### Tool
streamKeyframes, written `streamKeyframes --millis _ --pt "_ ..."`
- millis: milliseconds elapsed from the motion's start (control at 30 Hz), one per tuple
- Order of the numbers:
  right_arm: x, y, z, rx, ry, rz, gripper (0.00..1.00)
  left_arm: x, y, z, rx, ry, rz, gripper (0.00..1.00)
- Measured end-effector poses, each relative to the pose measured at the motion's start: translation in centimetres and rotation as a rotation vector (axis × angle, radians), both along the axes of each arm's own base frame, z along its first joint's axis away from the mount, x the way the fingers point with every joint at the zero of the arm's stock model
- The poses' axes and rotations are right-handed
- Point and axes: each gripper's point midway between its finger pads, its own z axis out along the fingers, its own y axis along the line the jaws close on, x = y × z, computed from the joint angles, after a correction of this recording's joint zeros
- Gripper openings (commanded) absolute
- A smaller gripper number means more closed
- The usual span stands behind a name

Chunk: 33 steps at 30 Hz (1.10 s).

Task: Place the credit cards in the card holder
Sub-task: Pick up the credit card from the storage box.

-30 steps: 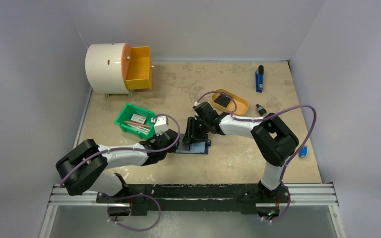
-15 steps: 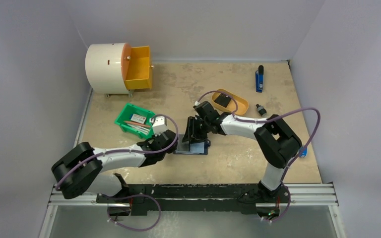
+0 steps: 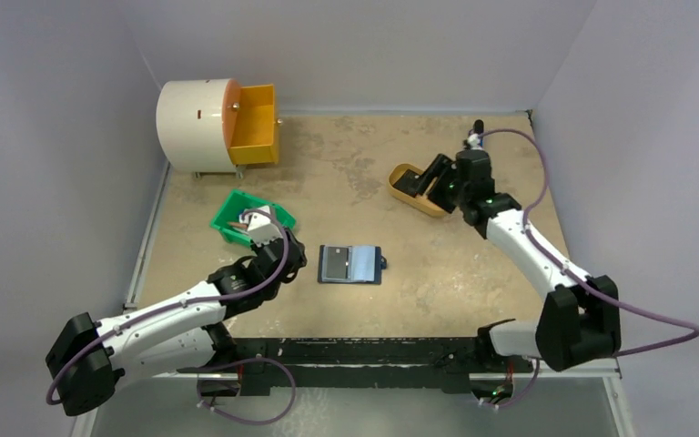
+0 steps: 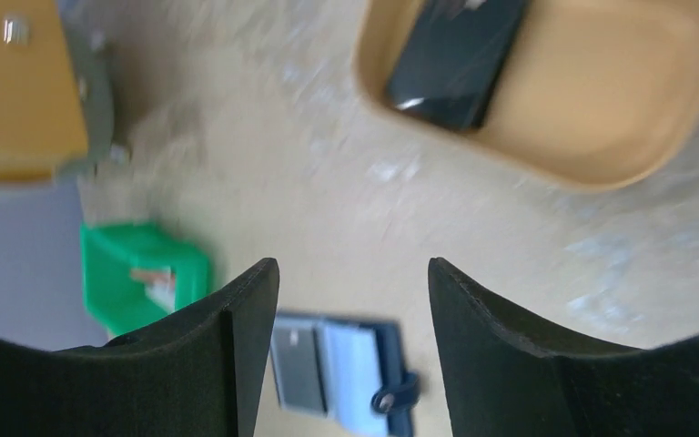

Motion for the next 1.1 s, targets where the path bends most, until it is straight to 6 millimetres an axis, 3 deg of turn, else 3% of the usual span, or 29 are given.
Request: streamKeyframes --millis 100,200,333,467,767,1100 --pt "3.1 -4.6 -0.9 0.023 0.007 -0.147 0.64 -0.1 0.2 0.1 0.01 -0.002 -0.005 0.39" --pt "5.7 -7.1 -3.7 0.031 0.053 -0.226 0.63 -0.2 0.1 -0.1 0.025 0.004 -0.018 0.39" --pt "7.9 -6.8 -7.2 0.04 0.134 -0.222 0.62 -0.1 0.0 -0.3 0.042 0.014 -0.028 0.38" --pt "9.1 -6.3 -9.1 0.052 0.167 -0.216 0.61 0.0 -0.4 -0.4 0.047 0.023 -0.033 0.38" --pt "12.2 -5.9 -10.3 0.047 0.179 -0.213 0.56 0.0 -0.6 -1.6 0.08 0.058 -0.041 0.37" --pt "12.2 -5.9 -13.0 0.023 0.25 -0.205 0.52 0.0 -0.7 -2.0 0.09 0.068 -0.042 0.36"
